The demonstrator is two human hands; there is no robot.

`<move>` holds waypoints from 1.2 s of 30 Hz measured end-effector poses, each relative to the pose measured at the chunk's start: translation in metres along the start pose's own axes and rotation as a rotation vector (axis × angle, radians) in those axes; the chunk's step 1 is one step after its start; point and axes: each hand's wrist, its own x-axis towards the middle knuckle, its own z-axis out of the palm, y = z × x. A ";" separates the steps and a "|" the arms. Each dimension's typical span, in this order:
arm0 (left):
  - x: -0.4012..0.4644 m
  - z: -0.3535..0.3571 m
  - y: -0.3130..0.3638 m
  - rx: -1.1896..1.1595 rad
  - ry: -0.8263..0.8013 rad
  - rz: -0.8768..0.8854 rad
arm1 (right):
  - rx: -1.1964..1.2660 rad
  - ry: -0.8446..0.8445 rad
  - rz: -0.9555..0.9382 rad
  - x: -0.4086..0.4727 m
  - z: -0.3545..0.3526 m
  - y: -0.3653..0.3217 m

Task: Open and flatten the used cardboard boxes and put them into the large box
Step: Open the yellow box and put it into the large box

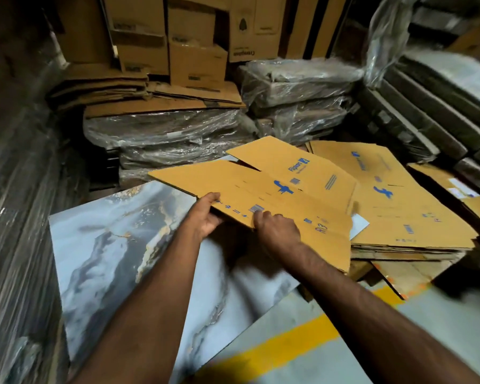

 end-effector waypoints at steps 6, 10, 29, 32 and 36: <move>0.008 0.016 0.022 -0.075 0.121 0.053 | -0.145 0.043 -0.271 0.010 -0.040 0.070; 0.010 0.059 0.007 -0.016 0.109 0.125 | -0.118 0.142 -0.211 0.017 -0.043 0.132; 0.061 0.339 -0.071 -0.051 0.045 0.458 | 0.111 0.589 -0.131 0.037 -0.024 0.425; 0.077 0.376 -0.071 -0.098 -0.014 0.456 | 0.146 0.667 -0.109 0.055 -0.017 0.458; 0.112 0.417 -0.081 -0.153 -0.094 0.395 | 0.108 0.733 -0.081 0.084 -0.002 0.501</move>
